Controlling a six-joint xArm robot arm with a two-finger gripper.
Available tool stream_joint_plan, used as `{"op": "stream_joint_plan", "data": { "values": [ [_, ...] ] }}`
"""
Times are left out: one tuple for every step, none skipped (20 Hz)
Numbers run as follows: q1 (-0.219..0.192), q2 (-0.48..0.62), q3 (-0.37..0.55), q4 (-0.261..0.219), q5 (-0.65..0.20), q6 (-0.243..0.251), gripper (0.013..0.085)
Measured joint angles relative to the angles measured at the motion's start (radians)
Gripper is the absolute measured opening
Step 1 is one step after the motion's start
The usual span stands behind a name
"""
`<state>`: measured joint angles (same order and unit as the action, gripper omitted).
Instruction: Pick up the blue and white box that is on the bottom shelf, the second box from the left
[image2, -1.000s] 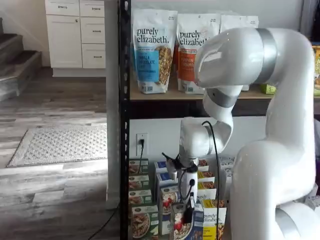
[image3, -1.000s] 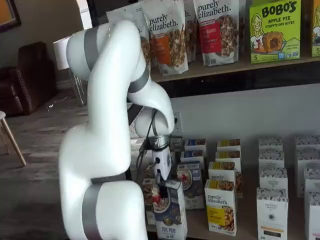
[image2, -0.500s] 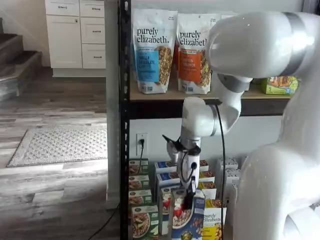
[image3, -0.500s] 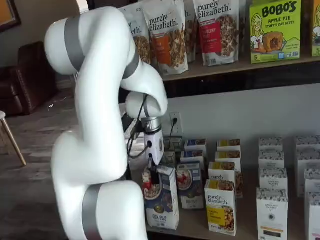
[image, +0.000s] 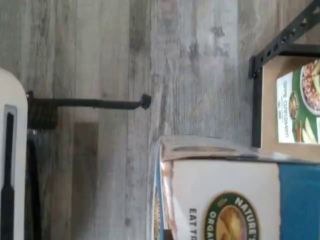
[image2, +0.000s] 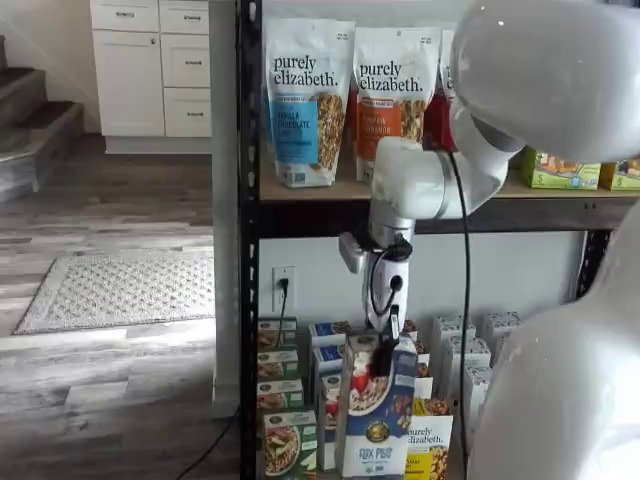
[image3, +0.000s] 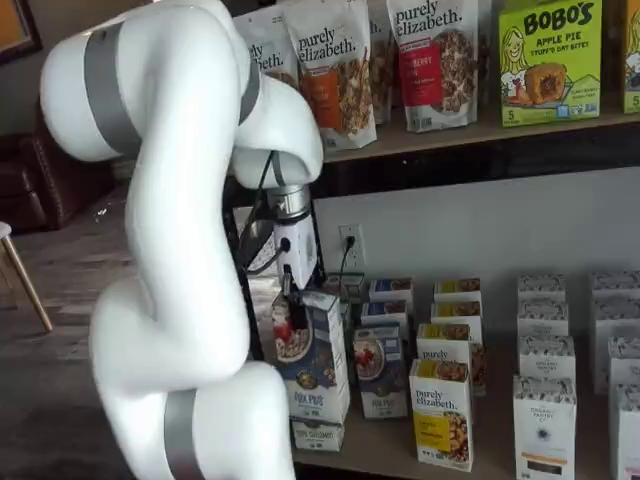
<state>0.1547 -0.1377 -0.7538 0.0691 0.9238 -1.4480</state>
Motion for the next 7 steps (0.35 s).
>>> {"op": "stream_joint_plan", "data": {
  "values": [
    [0.000, -0.017, 0.004, -0.014, 0.011, 0.009, 0.0490],
    [-0.001, -0.031, 0.007, -0.023, 0.020, 0.014, 0.0490],
    [-0.002, -0.045, 0.010, -0.028, 0.029, 0.017, 0.0490],
    [-0.004, -0.058, 0.012, -0.031, 0.039, 0.017, 0.0490],
    [-0.007, -0.069, 0.013, -0.032, 0.051, 0.016, 0.0490],
    [-0.010, -0.082, 0.013, -0.033, 0.065, 0.014, 0.0490],
    [-0.013, -0.093, 0.013, -0.034, 0.080, 0.011, 0.0490]
  ]
}}
